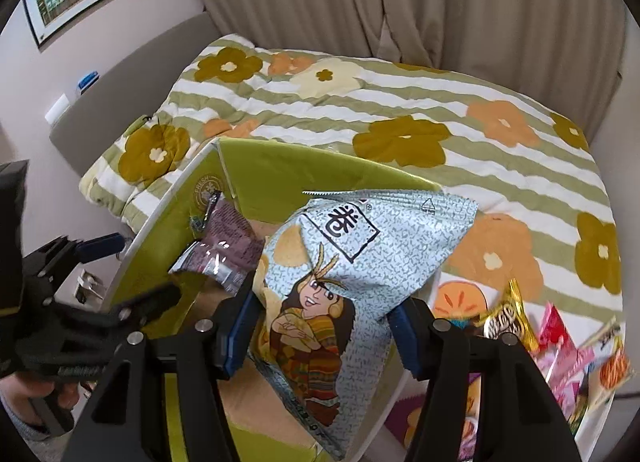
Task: Organize snacks
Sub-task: 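Carry both bags into the green box and open both tools to drop them, then withdraw both tools from the box back toward the snack pile, then grasp the white-blue bag with the left tool while the right tool grasps the TATRE bag, then lower both bags into the green box and open both tools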
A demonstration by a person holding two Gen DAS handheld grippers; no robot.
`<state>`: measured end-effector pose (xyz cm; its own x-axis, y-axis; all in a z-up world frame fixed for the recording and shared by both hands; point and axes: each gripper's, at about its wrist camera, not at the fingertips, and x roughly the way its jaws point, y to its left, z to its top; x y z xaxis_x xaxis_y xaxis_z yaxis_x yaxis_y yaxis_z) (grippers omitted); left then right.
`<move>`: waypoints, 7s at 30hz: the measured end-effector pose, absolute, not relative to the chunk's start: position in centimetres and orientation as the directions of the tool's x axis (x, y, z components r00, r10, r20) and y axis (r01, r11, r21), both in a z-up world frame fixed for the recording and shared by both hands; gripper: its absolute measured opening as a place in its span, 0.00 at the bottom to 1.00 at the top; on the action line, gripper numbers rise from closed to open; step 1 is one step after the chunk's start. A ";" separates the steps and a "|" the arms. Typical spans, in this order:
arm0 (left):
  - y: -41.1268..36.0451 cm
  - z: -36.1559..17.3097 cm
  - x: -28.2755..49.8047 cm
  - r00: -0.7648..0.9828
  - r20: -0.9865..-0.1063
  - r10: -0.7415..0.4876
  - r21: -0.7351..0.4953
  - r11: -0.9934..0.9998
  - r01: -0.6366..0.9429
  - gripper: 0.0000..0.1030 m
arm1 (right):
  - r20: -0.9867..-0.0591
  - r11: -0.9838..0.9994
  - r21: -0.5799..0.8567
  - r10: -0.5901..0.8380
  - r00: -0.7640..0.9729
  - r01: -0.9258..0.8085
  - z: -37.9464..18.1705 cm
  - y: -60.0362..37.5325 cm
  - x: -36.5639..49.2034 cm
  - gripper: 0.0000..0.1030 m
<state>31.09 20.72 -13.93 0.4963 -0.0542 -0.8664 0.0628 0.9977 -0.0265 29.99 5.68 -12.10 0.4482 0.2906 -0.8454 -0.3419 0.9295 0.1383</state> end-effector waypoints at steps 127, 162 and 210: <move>-1.8 -23.4 9.9 0.509 -0.841 -0.183 -0.221 0.975 -0.014 0.52 | -0.856 0.824 -0.114 0.202 0.476 -0.555 -23.4 -20.7 10.9 0.61; 12.3 -6.8 16.0 0.673 -0.715 -0.189 -0.183 0.980 0.082 0.52 | -0.669 0.875 0.060 0.392 0.632 -0.480 -4.1 -6.0 13.2 0.61; 22.3 -11.7 20.7 0.537 -0.818 -0.205 -0.135 0.977 0.167 0.95 | -0.795 0.935 0.259 0.349 0.496 -0.242 -11.0 4.8 19.4 1.00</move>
<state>20.74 22.29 -11.71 0.5375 -0.2050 -0.8180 0.1673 0.9766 -0.1349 19.38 4.77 -11.03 0.4963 0.3489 -0.7949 -0.2418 0.9350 0.2594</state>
